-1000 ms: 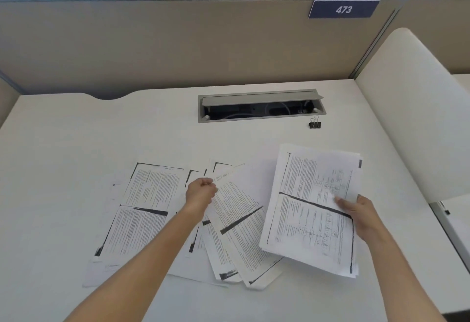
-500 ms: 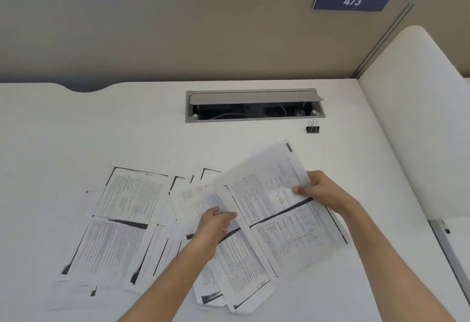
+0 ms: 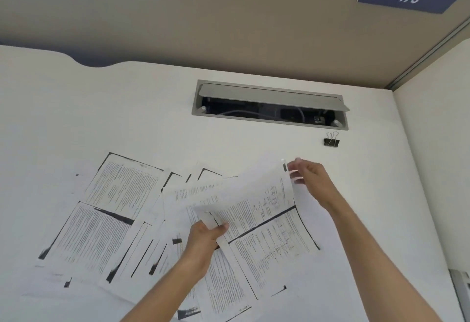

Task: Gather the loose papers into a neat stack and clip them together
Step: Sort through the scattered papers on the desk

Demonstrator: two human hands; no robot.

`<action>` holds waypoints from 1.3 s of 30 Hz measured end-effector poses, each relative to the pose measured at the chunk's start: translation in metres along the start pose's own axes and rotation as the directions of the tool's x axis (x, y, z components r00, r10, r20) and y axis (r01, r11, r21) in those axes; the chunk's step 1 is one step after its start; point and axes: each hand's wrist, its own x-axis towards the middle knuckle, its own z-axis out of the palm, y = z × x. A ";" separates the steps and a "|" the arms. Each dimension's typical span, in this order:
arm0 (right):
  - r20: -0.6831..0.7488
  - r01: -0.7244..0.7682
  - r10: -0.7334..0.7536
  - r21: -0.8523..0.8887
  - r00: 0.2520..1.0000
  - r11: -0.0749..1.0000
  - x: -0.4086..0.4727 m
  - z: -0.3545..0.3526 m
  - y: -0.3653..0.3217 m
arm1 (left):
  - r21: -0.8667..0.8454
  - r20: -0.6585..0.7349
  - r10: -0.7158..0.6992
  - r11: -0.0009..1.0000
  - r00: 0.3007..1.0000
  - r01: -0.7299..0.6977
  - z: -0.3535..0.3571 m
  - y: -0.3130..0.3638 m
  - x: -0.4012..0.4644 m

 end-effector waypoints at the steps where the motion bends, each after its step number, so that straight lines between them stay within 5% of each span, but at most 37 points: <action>1: -0.077 0.044 -0.056 -0.151 0.995 0.988 0.014 0.000 0.000 | 0.022 -0.017 0.016 1.000 1.000 -0.016 0.001 -0.001 0.000; 5: 0.099 0.224 -0.215 -0.684 0.972 0.695 0.061 0.006 -0.002 | 0.103 -0.076 0.076 0.992 0.994 -0.068 0.007 -0.006 -0.003; 12: 0.308 0.352 -0.174 -0.861 0.935 0.366 0.083 0.015 -0.006 | 0.079 -0.149 0.088 0.994 0.985 -0.077 0.014 -0.006 -0.002; 24: 0.228 0.411 -0.391 -0.771 0.892 0.486 0.071 0.015 0.013 | 0.026 -0.140 0.047 0.999 0.989 -0.044 0.019 -0.003 0.004; 32: 0.173 0.355 -0.368 -0.781 0.914 0.514 0.069 0.019 0.010 | -0.011 -0.153 0.056 0.998 0.987 -0.058 0.018 -0.002 0.010; 36: 0.057 0.156 -0.146 -0.395 0.988 0.905 0.065 0.011 0.001 | -0.010 -0.139 0.061 0.998 0.988 -0.063 0.018 -0.001 0.012; 39: 0.167 0.082 -0.088 0.046 0.982 0.996 0.048 -0.002 -0.011 | -0.021 -0.129 0.060 0.998 0.990 -0.063 0.020 0.001 0.013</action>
